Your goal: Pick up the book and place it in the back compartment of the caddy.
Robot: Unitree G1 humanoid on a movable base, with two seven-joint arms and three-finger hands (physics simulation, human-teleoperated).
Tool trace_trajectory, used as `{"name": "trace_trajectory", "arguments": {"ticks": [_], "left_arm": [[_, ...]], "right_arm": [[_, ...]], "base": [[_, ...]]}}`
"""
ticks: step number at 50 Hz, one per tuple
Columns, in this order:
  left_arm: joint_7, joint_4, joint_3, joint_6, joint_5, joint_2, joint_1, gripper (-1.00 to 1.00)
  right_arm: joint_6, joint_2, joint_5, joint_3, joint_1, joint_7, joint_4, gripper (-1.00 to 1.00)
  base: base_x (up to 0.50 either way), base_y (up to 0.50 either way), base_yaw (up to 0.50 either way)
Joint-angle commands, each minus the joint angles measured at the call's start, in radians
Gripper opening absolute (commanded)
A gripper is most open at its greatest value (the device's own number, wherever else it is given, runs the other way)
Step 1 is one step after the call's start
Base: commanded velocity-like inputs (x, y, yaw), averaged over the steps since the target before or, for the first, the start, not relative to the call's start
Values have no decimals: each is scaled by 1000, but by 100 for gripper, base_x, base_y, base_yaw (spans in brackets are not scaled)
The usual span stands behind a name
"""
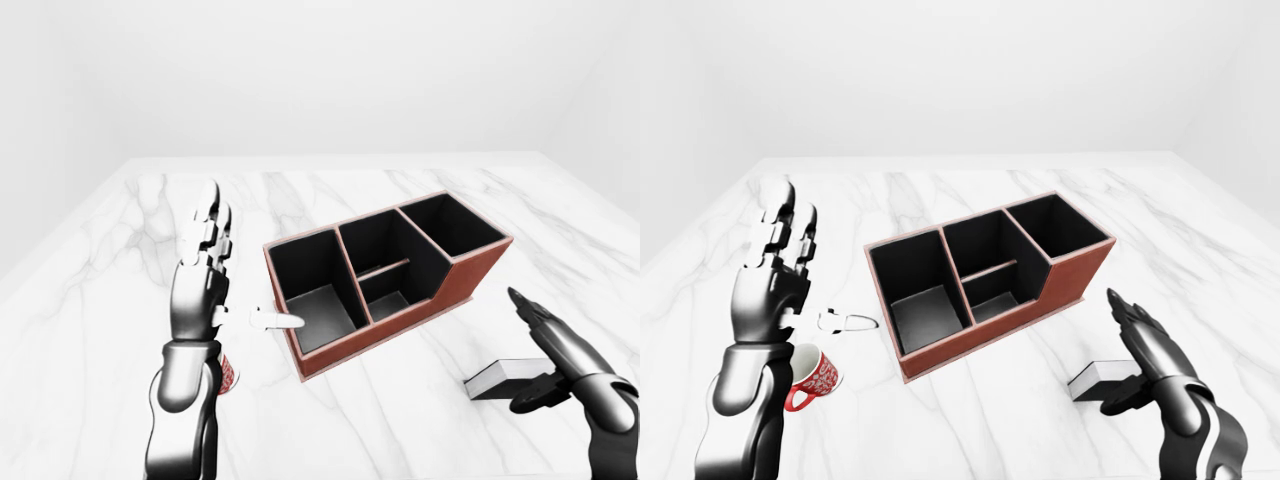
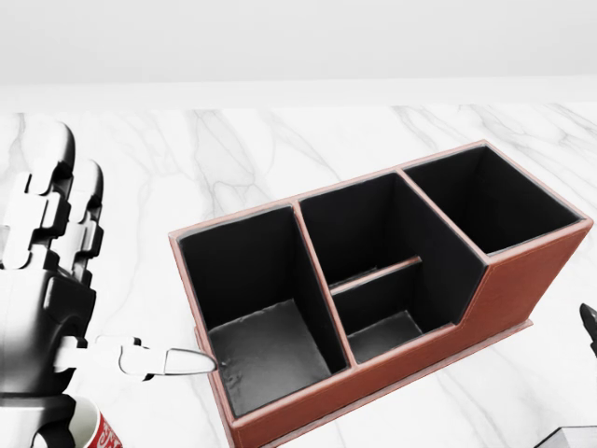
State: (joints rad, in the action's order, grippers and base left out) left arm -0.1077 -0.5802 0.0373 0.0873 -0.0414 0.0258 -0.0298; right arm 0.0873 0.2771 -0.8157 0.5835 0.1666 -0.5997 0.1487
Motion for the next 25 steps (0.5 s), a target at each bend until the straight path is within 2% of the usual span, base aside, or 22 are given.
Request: {"name": "trace_trajectory", "arguments": {"ticks": [1, 9, 25], "left_arm": [[0, 0, -2, 0, -2, 0, -3, 98], [0, 3, -2, 0, -2, -1, -3, 98], [0, 3, -4, 0, -3, -1, -4, 98]], "right_arm": [[0, 9, -2, 11, -7, 3, -20, 100], [0, 46, -8, -11, -32, 72, -130, 100], [0, 86, -14, -37, -47, 140, -222, 100]], "base": [[0, 0, 0], [0, 0, 0], [0, 0, 0]]}}
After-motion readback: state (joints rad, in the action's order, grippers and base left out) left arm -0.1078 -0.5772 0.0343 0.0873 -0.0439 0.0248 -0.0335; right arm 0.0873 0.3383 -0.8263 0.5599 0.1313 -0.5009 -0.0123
